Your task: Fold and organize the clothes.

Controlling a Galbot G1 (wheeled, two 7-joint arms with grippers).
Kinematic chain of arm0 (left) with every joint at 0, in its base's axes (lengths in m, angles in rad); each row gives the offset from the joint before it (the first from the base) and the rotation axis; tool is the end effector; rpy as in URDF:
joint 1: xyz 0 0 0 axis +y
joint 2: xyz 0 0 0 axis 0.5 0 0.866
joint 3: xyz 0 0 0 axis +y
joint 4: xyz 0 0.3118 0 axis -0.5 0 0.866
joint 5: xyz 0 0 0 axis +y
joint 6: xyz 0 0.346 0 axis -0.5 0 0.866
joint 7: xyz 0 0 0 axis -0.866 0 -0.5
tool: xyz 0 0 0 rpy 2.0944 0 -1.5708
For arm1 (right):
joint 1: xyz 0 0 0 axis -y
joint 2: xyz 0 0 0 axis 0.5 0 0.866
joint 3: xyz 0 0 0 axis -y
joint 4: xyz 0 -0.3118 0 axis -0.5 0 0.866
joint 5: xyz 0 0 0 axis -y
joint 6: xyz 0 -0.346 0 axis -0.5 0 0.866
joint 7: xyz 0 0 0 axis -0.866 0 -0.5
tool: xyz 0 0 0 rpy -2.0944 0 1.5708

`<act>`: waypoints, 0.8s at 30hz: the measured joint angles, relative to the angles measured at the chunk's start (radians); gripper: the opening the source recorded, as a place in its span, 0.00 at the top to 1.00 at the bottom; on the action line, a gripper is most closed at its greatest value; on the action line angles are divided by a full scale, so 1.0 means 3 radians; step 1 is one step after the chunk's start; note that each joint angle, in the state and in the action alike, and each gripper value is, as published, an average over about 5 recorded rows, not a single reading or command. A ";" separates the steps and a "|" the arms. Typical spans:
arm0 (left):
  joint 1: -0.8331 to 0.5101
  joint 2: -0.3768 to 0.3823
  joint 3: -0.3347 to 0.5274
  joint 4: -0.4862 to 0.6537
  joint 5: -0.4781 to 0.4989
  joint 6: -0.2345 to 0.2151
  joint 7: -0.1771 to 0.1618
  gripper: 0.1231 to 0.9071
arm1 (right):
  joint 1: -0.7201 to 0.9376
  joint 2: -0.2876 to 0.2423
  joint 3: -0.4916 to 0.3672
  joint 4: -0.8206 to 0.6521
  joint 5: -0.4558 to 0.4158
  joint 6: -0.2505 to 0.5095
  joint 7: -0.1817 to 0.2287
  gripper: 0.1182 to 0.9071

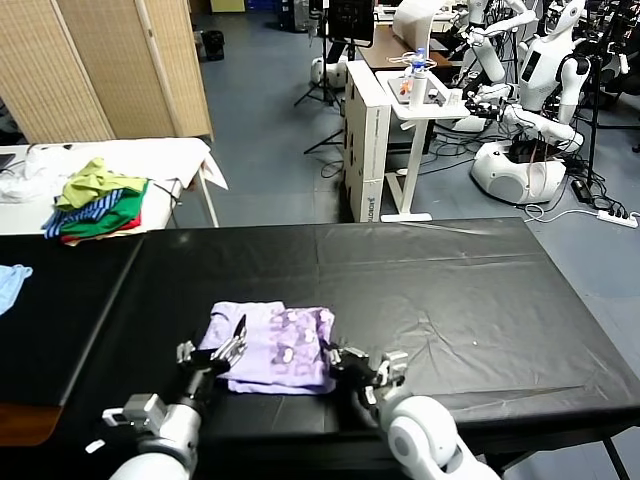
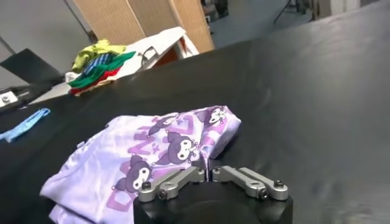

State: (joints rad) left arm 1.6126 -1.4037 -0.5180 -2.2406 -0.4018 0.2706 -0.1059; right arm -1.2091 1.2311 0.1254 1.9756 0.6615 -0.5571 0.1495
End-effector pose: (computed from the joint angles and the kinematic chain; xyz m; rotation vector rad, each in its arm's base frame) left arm 0.1777 0.0146 -0.2263 -0.0743 -2.9201 0.3521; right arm 0.2560 0.0578 -0.2511 0.6172 -2.5088 -0.3183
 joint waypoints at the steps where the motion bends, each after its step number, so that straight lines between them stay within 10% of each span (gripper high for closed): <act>1: 0.0013 -0.0003 -0.0009 0.0000 0.0005 -0.0011 0.0000 0.00 | -0.0009 -0.0056 0.0043 0.0032 -0.0001 -0.0022 -0.0014 0.94; 10: 0.0099 -0.0032 -0.0031 -0.0006 0.0055 -0.0090 -0.0066 0.00 | -0.0109 -0.0525 0.0364 0.0217 -0.0081 -0.0143 -0.0109 0.93; 24: 0.0309 0.0111 -0.0107 -0.0064 0.0121 -0.0410 -0.0079 0.00 | -0.0294 -0.0805 0.0631 0.0482 -0.0162 -0.0107 -0.0097 0.02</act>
State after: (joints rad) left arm 1.7053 -1.3705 -0.5501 -2.2598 -0.3656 0.1475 -0.1296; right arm -1.2971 0.9897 0.3147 2.1203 0.6129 -0.5892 0.1205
